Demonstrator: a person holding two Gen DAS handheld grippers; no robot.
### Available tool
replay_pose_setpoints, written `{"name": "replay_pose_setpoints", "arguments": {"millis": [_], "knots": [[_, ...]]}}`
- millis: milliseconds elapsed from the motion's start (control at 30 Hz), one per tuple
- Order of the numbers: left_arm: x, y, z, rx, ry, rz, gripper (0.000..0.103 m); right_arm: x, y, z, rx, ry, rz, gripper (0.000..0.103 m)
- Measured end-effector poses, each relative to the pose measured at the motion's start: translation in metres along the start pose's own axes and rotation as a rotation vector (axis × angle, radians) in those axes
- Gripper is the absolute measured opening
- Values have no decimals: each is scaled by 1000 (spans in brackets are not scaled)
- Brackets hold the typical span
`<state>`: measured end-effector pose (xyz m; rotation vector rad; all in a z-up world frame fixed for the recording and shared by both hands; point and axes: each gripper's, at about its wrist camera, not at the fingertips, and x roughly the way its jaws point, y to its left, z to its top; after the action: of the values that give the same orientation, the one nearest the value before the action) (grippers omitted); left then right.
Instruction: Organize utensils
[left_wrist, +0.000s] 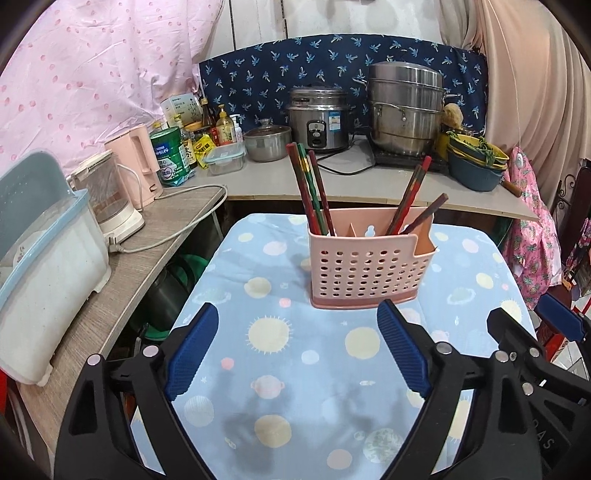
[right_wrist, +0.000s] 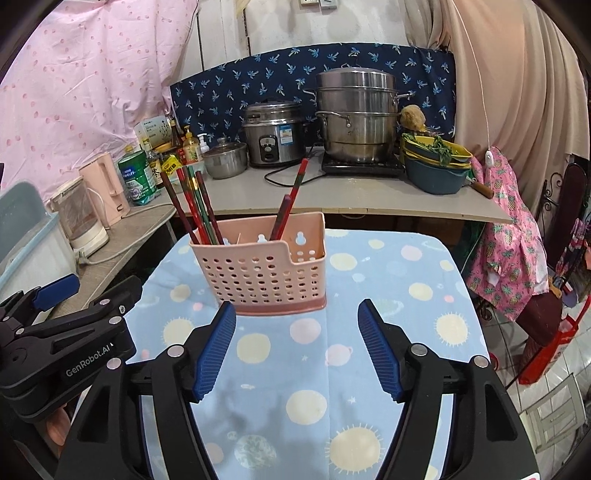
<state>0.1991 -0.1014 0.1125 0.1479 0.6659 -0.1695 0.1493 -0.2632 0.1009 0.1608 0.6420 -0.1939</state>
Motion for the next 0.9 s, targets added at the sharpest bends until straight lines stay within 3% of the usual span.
{"name": "replay_pose_setpoints", "arguments": {"millis": [433,667,733,900], "knots": [[6,1,-20,2,43,8,89,3,-2,-23,-2,31,-44,84],[10,1,-26,-1,58,21,91,7,-3,-29,1,46,-55,88],[12,3,-28,-6,67,19,93,8,-4,-30,3,48,-58,97],[15,3,-31,-3,74,22,95,11,-5,-34,6,56,-61,97]]}}
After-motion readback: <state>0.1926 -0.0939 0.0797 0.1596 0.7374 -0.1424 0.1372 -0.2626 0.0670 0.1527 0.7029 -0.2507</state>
